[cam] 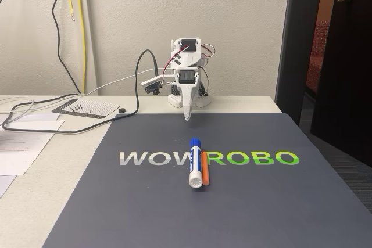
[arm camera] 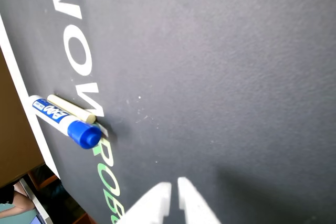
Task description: Pick up the blue marker.
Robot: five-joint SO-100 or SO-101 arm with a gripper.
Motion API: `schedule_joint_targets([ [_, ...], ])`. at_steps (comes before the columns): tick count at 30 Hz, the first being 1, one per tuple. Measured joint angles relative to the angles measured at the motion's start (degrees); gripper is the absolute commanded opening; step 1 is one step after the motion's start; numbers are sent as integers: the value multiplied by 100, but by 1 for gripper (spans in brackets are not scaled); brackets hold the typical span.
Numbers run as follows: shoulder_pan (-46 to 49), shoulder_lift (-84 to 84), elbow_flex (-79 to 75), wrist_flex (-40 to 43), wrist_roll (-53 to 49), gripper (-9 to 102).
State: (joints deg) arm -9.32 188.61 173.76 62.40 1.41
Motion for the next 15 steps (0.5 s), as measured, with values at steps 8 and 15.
schedule_joint_targets([
  [8, 0, 0, 0, 0, 0, 0],
  [15, 0, 0, -26, 35, -18, 0],
])
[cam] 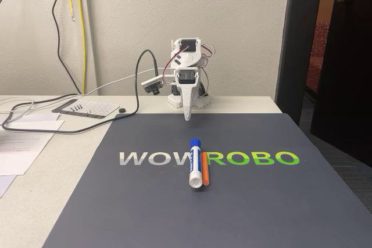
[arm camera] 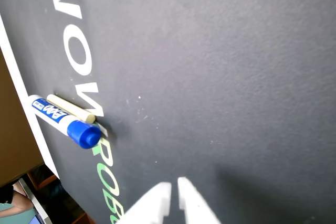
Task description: Pick up the blue marker.
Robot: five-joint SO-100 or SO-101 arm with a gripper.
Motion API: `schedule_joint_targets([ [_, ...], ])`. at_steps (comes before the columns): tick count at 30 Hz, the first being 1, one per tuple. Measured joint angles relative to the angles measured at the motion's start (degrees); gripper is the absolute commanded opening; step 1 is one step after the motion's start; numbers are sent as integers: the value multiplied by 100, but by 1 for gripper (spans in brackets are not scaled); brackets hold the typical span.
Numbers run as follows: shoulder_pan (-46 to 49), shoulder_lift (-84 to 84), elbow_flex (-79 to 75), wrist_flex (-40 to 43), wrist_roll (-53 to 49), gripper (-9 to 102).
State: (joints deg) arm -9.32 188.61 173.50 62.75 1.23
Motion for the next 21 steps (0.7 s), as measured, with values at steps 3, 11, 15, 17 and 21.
schedule_joint_targets([
  [3, -44, 0, -149, 105, 0, 0],
  [11, -185, -598, -1116, 167, -105, 0],
  [15, -158, -1767, -2145, 325, -475, 0],
  [17, -220, -2312, -2733, 413, -853, 0],
  [21, -264, -3173, -3735, 642, -1503, 0],
])
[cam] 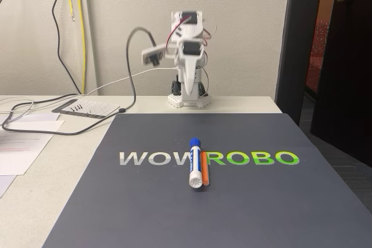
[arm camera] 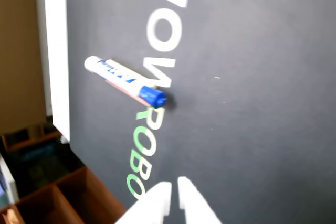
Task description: Pick up the blue marker.
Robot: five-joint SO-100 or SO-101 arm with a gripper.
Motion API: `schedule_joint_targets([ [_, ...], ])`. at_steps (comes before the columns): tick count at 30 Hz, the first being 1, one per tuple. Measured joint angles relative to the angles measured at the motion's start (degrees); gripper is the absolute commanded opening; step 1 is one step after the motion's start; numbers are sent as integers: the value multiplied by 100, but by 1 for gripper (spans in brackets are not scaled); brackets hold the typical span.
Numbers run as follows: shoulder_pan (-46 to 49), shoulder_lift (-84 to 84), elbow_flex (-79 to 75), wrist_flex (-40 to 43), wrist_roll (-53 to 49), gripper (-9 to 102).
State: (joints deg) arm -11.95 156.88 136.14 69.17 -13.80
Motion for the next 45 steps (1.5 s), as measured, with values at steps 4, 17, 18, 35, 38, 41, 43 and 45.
schedule_joint_targets([
  [4, -105, -1380, -1573, 360, -984, 0],
  [17, -141, -3551, -3718, 501, -4184, 0],
  [18, -141, -3735, -3876, 562, -4395, 0],
  [35, -378, -6161, -4878, 158, -5599, 4],
  [38, -422, -6724, -5361, 229, -5625, 5],
  [41, -431, -7189, -5801, 281, -5643, 9],
  [43, -431, -7471, -6082, 308, -5643, 12],
  [45, -431, -7629, -6258, 396, -5687, 15],
])
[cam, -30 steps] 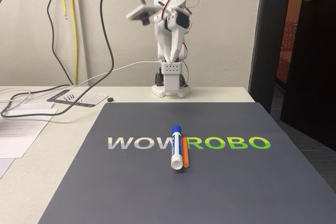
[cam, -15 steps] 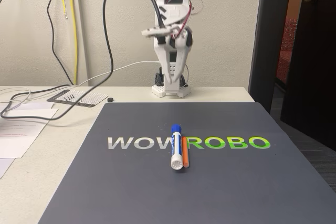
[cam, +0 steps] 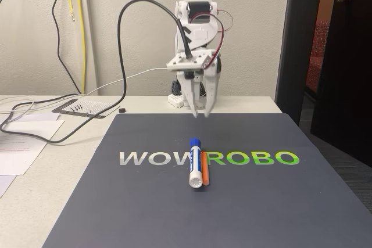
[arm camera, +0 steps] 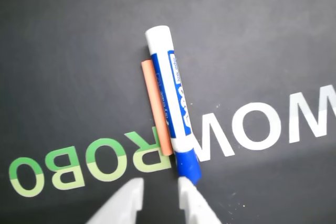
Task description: Pick up the blue marker.
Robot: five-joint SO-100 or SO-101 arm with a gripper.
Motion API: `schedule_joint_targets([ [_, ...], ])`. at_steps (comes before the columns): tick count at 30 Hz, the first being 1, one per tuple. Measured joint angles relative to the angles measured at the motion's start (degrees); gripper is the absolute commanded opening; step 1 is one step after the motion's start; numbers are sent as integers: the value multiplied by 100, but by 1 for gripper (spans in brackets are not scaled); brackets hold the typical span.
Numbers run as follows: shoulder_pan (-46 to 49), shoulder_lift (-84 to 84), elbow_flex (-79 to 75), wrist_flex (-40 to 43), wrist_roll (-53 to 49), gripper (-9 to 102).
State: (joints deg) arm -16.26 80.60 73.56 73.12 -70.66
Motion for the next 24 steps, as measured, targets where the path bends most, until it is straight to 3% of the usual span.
schedule_joint_targets([
  [7, 26, -1582, -2285, 1362, -237, 20],
  [12, 97, -4131, -6056, 3322, -308, 22],
  [16, 149, -5273, -8271, 3375, -396, 24],
  [24, 360, -5581, -8736, 3375, -580, 25],
])
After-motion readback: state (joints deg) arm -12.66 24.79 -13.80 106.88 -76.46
